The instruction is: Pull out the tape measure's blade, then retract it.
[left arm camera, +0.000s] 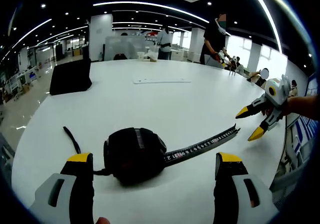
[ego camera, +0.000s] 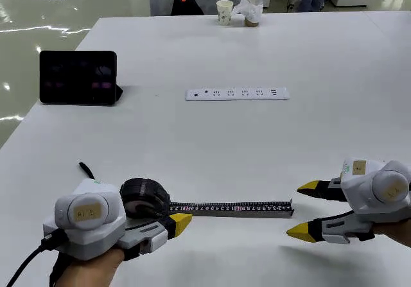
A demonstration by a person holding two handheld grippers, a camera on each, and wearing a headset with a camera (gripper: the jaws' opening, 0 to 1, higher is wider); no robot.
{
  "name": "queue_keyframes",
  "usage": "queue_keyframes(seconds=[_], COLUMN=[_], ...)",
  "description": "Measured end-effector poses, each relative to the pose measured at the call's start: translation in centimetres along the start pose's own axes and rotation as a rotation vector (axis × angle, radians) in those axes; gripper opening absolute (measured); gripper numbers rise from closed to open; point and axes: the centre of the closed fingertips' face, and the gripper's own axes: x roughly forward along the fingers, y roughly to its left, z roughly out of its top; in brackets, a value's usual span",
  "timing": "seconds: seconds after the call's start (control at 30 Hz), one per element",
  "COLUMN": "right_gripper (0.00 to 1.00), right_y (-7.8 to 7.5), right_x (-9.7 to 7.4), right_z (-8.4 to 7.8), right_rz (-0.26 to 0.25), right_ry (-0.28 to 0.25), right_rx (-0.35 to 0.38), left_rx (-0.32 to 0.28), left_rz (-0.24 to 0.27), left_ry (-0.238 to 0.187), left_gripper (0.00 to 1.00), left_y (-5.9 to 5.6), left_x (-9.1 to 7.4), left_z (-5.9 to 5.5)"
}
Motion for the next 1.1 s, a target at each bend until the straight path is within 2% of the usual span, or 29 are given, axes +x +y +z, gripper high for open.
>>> queue_keyframes(seconds=[0.47,0.83,1.1], right_gripper=[0.3,0.18,0.15], right_y=[-0.5,-1.1,-1.2], right_x=[1.2,1.8,2.0], right_z=[-0.3,-0.8,-1.2], right_rz=[0.066,0.106,0.141], right_ry=[0.058,0.102,0.13], right_rx=[-0.096,-0.153,-0.194], left_rx=[-0.046,-0.074,-0.092], left_rz=[0.023,0.048,0.065], left_ry=[0.015,0.024,0.035], left_gripper=[0.97,0.87,0.79], left_y=[0.8,1.7,2.0], left_x=[1.0,1.5,2.2], left_z=[-0.1,0.0,0.0])
